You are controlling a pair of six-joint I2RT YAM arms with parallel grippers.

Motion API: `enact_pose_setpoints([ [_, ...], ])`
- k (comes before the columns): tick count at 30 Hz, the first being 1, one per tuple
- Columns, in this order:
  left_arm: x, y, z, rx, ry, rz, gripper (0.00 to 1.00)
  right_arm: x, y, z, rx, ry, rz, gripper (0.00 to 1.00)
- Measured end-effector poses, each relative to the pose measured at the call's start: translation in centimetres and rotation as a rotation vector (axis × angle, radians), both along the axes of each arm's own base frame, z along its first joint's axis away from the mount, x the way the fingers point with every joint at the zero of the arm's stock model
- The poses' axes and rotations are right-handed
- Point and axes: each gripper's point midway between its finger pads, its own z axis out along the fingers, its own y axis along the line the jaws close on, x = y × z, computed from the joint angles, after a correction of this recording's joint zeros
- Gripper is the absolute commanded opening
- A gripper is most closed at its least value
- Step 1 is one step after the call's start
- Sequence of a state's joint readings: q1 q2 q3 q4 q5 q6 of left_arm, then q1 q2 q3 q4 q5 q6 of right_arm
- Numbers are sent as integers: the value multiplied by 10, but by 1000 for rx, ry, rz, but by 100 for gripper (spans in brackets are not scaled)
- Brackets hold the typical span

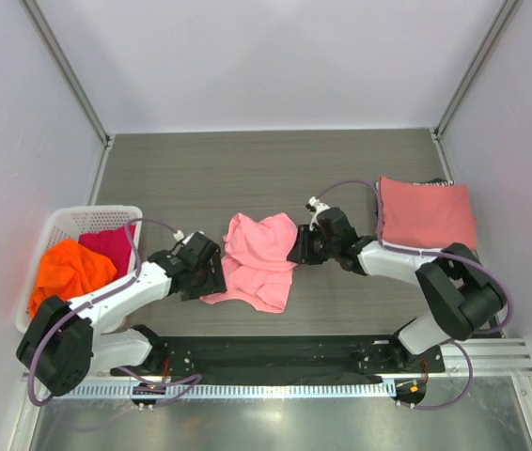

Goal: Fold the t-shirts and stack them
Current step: Flatten the tshirt out

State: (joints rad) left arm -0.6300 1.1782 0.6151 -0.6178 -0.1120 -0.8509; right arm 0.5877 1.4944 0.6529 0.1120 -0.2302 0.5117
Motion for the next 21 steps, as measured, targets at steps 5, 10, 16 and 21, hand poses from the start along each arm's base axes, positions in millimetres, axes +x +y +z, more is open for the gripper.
enact_pose_setpoints([
  [5, -1, 13, -16, 44, -18, 56, 24, 8, 15, 8, 52, 14, 14, 1],
  [10, 11, 12, -17, 33, -79, 72, 0, 23, 35, 43, 130, -30, 38, 1],
  [16, 17, 9, -17, 19, -106, 74, 0, 70, 54, 130, 227, -134, 19, 1],
  [21, 11, -8, -16, -40, -130, 42, 0, 196, 0, 248, 379, -340, -256, 100],
])
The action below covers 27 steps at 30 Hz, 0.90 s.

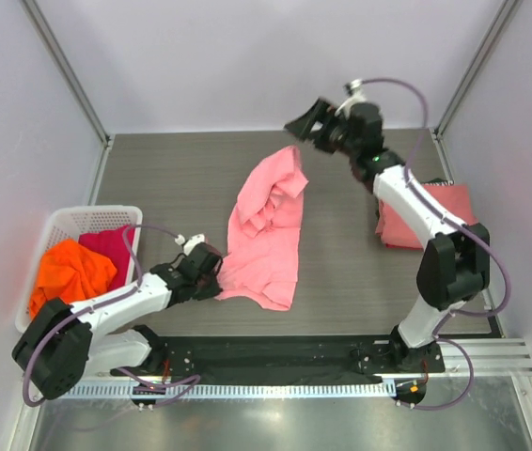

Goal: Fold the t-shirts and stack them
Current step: Flatten the tshirt out

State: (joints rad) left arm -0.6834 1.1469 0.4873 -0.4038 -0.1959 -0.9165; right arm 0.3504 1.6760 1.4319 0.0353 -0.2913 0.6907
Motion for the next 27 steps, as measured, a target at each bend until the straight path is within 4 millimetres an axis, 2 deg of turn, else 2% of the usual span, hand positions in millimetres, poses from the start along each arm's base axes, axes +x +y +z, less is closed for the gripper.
enact_pose_setpoints([
  [1, -4, -7, 1, -9, -1, -22, 0, 22, -18, 14, 10, -25, -50, 100],
  [3, -14, -19, 1, -26, 3, -64, 0, 50, -46, 30, 22, -51, -119, 100],
  [4, -19, -26, 2, -35, 4, -86, 0, 56, -55, 30, 20, -51, -135, 100],
  [5, -24, -31, 2, -41, 5, -105, 0, 54, -57, 21, 8, -32, -137, 100],
  [7, -31, -40, 3, -53, 8, -132, 0, 26, -44, -12, -31, 36, -92, 97],
  [8, -35, -45, 4, -56, 10, -147, 0, 3, -34, -34, -59, 79, -54, 90],
  [9, -36, -48, 5, -61, 10, -154, 0, -29, -23, -64, -99, 146, -6, 83],
  [11, -40, -57, 7, -67, 13, -176, 0, -87, -11, -110, -168, 242, 78, 71],
  [13, -43, -66, 9, -72, 14, -199, 0, -137, -8, -141, -230, 313, 147, 66],
  [14, -45, -70, 10, -77, 14, -210, 0, -162, -10, -154, -261, 337, 177, 60],
  [16, -49, -81, 14, -92, 10, -235, 0, -195, -19, -168, -303, 363, 205, 54],
  [19, -57, -95, 18, -111, 2, -279, 0, -225, -27, -176, -323, 367, 228, 51],
  [22, -66, -111, 22, -124, 0, -320, 0, -253, -30, -186, -342, 373, 248, 60],
  [23, -70, -118, 23, -127, 0, -338, 1, -260, -32, -192, -355, 382, 250, 60],
  [26, -79, -134, 25, -127, -1, -388, 21, -274, -40, -211, -415, 424, 233, 55],
  [27, -82, -138, 26, -128, -2, -401, 35, -275, -46, -219, -438, 439, 210, 53],
])
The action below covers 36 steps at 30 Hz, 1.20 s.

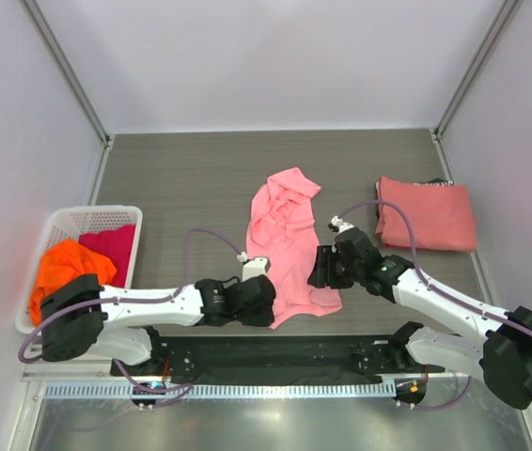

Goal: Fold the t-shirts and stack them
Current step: Flatten the tshirt out

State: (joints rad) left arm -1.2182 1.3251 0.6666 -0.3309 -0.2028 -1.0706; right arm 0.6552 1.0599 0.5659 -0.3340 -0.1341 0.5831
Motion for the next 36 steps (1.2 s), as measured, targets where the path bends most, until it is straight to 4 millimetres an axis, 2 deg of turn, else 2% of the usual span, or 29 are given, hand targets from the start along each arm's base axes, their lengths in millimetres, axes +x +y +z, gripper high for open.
enact_pose_setpoints([
  [1, -2, -3, 1, -2, -6, -10, 48, 0, -5, -5, -23, 3, -18, 49],
  [2, -3, -4, 3, -7, -9, -11, 49, 1, -11, -10, -50, 5, -40, 48],
  [3, -4, -4, 4, -10, -10, -8, 61, 3, -17, -13, -76, 1, -65, 47],
  [6, -2, 1, 13, -14, -33, -1, 72, 10, -30, -16, -134, -22, -127, 45],
  [9, 2, 7, 33, -37, -74, 13, 80, 15, -39, -18, -172, -44, -167, 43],
  [12, 10, 9, 55, -72, -116, 34, 80, 20, -46, -20, -205, -61, -198, 42],
  [15, 22, 13, 67, -76, -136, 59, 79, 23, -51, -28, -248, -55, -218, 41],
  [18, 35, 22, 68, -55, -144, 94, 79, 24, -57, -37, -290, -39, -231, 41],
  [22, 48, 37, 65, -14, -145, 128, 79, 27, -57, -45, -302, -29, -243, 32],
  [28, 63, 49, 63, 12, -149, 162, 79, 32, -53, -45, -272, -38, -262, 28],
  [29, 65, 51, 62, 17, -145, 168, 78, 33, -52, -45, -267, -38, -262, 29],
  [32, 74, 57, 56, 35, -130, 188, 75, 34, -51, -48, -262, -28, -266, 51],
  [35, 81, 61, 53, 46, -116, 204, 75, 33, -52, -51, -268, -18, -270, 54],
  [36, 82, 61, 54, 45, -113, 206, 75, 34, -53, -52, -268, -17, -273, 50],
])
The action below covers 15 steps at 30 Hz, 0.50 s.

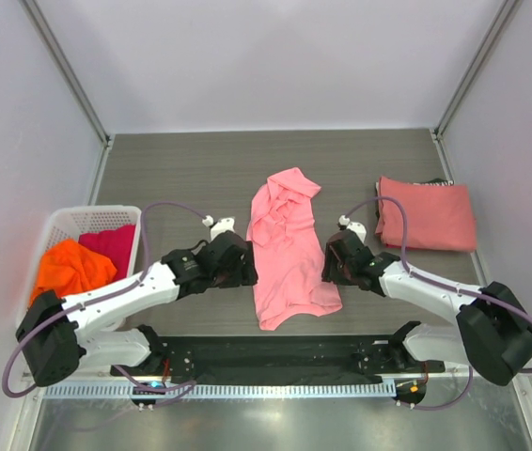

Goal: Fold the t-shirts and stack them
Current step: Flatten the tshirt out

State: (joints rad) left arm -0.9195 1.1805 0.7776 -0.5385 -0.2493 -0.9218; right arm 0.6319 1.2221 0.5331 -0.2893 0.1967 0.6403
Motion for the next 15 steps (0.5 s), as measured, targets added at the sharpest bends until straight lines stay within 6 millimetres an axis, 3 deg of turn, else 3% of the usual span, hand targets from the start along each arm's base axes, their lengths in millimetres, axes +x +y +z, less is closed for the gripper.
enact_pose_setpoints([
  [2, 2, -2, 3, -5, -3, -8, 74, 0, -1, -1, 1, 0, -5, 40],
  [3, 3, -3, 5, -8, -6, -10, 75, -1, -2, -2, -1, 3, -7, 28],
  [5, 4, -5, 7, -13, -10, -12, 74, -3, -3, -5, -2, 10, -9, 16],
  [6, 5, -5, 7, -14, -10, -12, 74, -3, -3, -6, -1, 13, -10, 2],
  [11, 20, 2, -1, -4, 13, 31, 71, -1, -2, 3, 19, -17, -12, 1],
  [15, 45, 2, -4, 10, 25, 76, 69, 2, -6, 20, 16, -65, -16, 1],
])
